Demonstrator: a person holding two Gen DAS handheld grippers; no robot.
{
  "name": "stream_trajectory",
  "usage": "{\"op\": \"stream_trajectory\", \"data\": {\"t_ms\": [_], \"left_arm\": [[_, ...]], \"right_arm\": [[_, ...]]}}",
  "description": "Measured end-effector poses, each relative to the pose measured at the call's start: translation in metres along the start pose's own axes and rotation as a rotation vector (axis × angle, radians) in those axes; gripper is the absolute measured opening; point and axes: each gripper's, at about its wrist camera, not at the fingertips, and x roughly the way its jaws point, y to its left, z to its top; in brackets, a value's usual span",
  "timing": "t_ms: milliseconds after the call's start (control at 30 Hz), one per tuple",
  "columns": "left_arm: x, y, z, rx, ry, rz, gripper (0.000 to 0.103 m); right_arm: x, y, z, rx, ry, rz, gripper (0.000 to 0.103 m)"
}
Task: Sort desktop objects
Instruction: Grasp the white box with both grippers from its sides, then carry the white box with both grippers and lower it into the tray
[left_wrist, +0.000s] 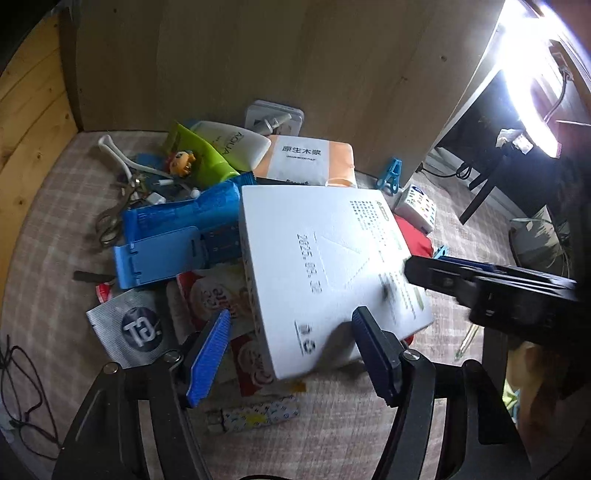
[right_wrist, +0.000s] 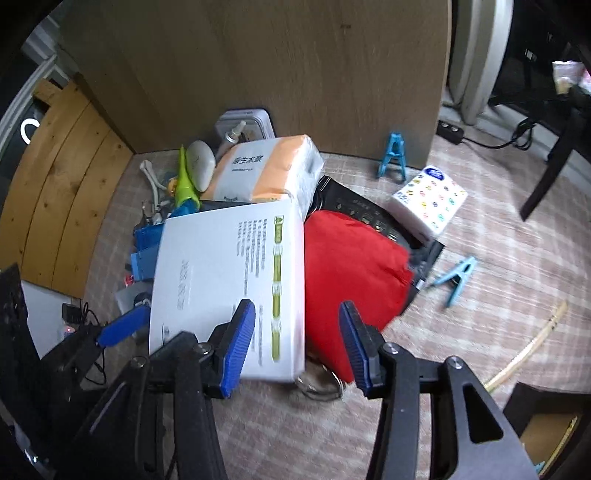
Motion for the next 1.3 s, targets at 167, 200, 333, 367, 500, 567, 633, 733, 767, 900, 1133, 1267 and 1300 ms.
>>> {"op": "stream_trajectory", "data": {"t_ms": [167,200,333,367,500,567,633,733,767,900,1133,1267,1300], "left_arm": [[0.008,-0.002,0.004,-0.011,0.008,-0.035,0.065],[0.01,-0.003,0.005,-0.012,0.012,-0.045,0.065],[0.013,-0.006,0.005,-0.004,0.01,-0.059,0.066],[0.013,-0.006,0.005,0.0,0.009,-0.055,0.066],[0.011,-0.005,0.005,-0.006,0.003,-0.054,0.064],[0.01,-0.006,0.004,0.0,0.002,-0.052,0.063],[0.007,-0.009,0.002,0.007,0.0,-0.053,0.06],[0.003,-0.016,-0.002,0.018,-0.004,-0.053,0.06],[0.001,-0.019,-0.004,0.02,-0.005,-0.055,0.06],[-0.008,-0.037,-0.011,0.046,-0.013,-0.065,0.06],[-0.014,-0.1,-0.029,0.156,-0.007,-0.113,0.06],[-0.01,-0.149,-0.042,0.229,0.011,-0.158,0.06],[-0.009,-0.162,-0.047,0.251,0.017,-0.171,0.06]], "right_arm": [[0.013,-0.003,0.007,0.043,0.025,0.074,0.047],[0.014,-0.003,0.007,0.043,0.026,0.078,0.047],[0.016,0.002,0.008,0.036,0.034,0.105,0.048],[0.016,0.003,0.008,0.035,0.032,0.102,0.048],[0.016,0.003,0.007,0.047,0.028,0.103,0.048],[0.014,0.005,0.005,0.045,0.024,0.09,0.048],[0.01,0.004,0.003,0.039,0.017,0.076,0.048],[0.003,0.003,-0.002,0.035,0.002,0.059,0.048],[-0.001,0.001,-0.005,0.037,-0.003,0.058,0.048],[-0.02,-0.014,-0.02,0.047,-0.02,0.06,0.048],[-0.061,-0.071,-0.063,0.152,-0.075,0.036,0.048],[-0.089,-0.113,-0.095,0.226,-0.115,-0.002,0.048],[-0.096,-0.122,-0.103,0.244,-0.124,-0.008,0.048]]}}
